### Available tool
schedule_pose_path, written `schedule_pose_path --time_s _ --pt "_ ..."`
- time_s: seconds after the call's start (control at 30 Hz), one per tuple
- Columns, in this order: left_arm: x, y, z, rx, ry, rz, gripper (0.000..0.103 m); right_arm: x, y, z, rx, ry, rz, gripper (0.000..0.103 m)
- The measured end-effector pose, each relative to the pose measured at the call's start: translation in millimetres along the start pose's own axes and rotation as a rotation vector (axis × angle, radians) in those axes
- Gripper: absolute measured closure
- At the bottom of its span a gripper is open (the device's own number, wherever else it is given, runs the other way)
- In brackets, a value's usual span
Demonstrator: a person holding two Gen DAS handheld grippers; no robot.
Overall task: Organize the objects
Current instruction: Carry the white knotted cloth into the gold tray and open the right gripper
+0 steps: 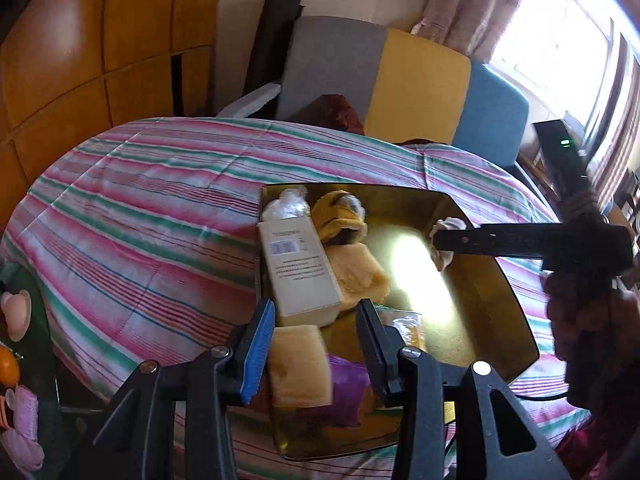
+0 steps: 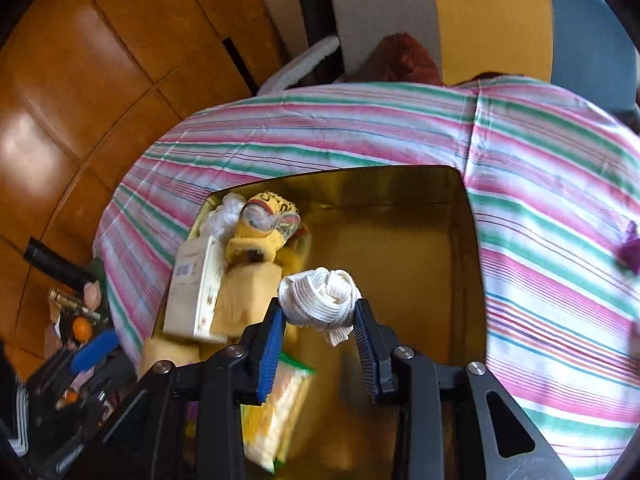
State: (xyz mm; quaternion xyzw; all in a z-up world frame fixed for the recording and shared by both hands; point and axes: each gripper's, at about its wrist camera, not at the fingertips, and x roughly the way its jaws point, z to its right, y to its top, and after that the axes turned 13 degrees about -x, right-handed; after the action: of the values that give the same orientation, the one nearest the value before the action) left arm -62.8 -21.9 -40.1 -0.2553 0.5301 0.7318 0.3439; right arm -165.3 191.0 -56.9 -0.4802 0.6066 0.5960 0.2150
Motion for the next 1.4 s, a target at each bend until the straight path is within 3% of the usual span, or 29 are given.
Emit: schedule_pose_path --time_s 0.27,0.37,0.5,0.57,0.63,0.77,1.07,1.4 --pt "4.8 4.9 -27.1 -0.069 0.019 -0.011 0.061 56.3 24.2 -13.9 -0.027 -0.039 -0.108 0.068" --pt "7.6 4.7 -30.2 -0.076 0.02 -0.018 0.061 67.9 31.3 -22.5 -0.051 -0.059 -0.108 0.067" --pt "10.3 2.7 -31.4 -0.08 0.017 -0.027 0.061 76.2 39.1 -29.9 -0.08 -0.041 -0.112 0.064" --pt "9.8 2.6 -30.6 -0.079 0.015 -0.029 0.061 74.1 37.7 -31.2 -0.088 -0.008 -0.1 0.055" --pt "9.1 2.2 -30.5 -0.08 0.016 -0.028 0.061 66.7 34.4 -31.0 -0.082 0.004 -0.069 0.037" --pt "7.3 1.6 -28.0 -0.07 0.013 -0.023 0.061 43.1 26.1 -25.6 -0.071 0.005 -0.02 0.036" --pt "-3.2 0.1 -6.3 -0.009 0.004 -0.004 0.061 -25.7 -6.8 -3.3 -0.026 -0.019 0.095 0.023" --pt "-15.5 -8.2 34.3 0.101 -0.023 0.007 0.061 -91.5 -61.1 41.6 0.015 -0.124 0.164 0.016"
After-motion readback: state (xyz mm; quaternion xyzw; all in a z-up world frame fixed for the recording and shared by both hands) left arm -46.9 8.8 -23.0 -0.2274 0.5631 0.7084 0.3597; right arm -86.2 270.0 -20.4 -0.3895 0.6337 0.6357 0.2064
